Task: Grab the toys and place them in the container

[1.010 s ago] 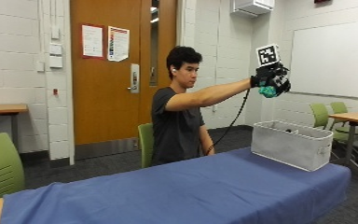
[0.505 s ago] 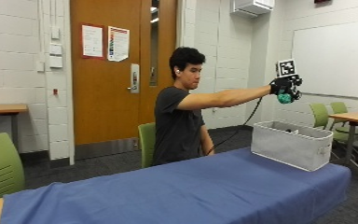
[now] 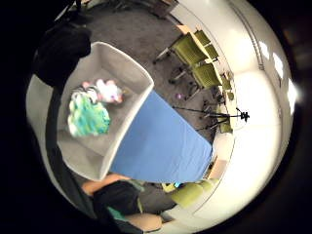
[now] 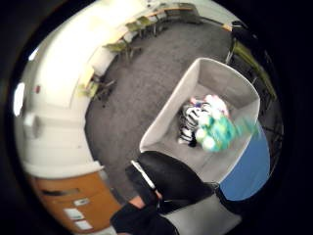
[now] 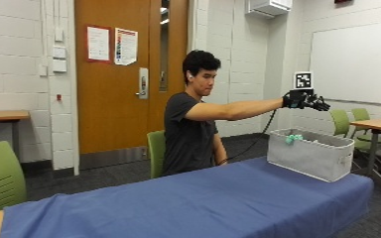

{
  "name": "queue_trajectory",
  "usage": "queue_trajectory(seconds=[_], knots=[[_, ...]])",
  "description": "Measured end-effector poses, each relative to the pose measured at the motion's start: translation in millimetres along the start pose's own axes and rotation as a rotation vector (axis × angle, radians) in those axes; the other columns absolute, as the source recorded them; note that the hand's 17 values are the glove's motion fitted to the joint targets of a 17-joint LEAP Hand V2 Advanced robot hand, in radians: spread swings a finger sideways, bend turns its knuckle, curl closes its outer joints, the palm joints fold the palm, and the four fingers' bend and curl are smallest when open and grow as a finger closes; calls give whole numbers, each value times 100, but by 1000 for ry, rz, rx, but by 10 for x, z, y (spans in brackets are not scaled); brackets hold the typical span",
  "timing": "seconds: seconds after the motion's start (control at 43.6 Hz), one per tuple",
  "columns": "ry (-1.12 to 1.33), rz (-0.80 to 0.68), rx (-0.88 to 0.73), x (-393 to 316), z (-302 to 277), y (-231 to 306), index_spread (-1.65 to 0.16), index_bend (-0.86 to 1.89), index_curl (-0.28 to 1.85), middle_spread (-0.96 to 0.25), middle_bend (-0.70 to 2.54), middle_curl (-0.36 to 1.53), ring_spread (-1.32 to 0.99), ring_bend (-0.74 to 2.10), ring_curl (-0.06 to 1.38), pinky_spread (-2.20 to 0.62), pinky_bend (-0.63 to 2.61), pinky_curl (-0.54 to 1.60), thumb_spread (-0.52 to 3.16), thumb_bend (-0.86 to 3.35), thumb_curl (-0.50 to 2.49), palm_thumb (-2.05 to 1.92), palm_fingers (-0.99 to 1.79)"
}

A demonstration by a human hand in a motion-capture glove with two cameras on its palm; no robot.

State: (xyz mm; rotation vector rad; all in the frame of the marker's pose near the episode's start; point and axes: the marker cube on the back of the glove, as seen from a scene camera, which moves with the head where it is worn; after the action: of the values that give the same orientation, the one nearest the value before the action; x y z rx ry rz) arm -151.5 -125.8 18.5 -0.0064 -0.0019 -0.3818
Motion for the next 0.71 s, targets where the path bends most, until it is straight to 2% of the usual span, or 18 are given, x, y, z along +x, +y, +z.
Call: queue_trajectory(seconds=[0.092,0.184,0.252,0.298,0.367,0.39,0.459,0.505,0.62,0.711], knots=[[21,-1,13,84,-13,200,-21,17,67,-10,45,49,-27,82,31,-23,98,40,96,-12,52,-14,1],[88,114,38,-161,-13,417,-19,18,65,-8,42,48,-26,79,30,-21,97,39,96,-12,46,-15,1],[142,126,64,88,-12,668,-18,17,64,-8,42,47,-26,77,29,-19,96,38,96,-13,42,-16,2],[63,70,79,156,-50,871,-18,18,63,-8,41,47,-26,77,29,-19,95,38,95,-13,40,-17,2],[-139,-97,88,182,-139,1184,-18,19,62,-8,40,46,-26,76,28,-18,93,37,95,-13,36,-17,4],[-136,-87,92,279,-136,1264,-18,18,62,-8,40,46,-26,76,28,-18,93,37,95,-13,35,-17,4],[74,174,101,786,-36,1429,-18,19,61,-9,39,46,-26,75,28,-17,92,36,94,-13,32,-17,5],[165,272,98,1047,23,1557,-18,19,61,-8,38,46,-26,74,28,-17,91,36,94,-12,31,-17,5],[88,153,88,1261,109,1920,-18,19,60,-9,37,45,-25,72,27,-16,90,35,94,-12,27,-17,8],[130,332,76,1540,242,2018,-18,19,60,-9,37,45,-26,70,27,-16,88,35,92,-13,25,-18,9]])
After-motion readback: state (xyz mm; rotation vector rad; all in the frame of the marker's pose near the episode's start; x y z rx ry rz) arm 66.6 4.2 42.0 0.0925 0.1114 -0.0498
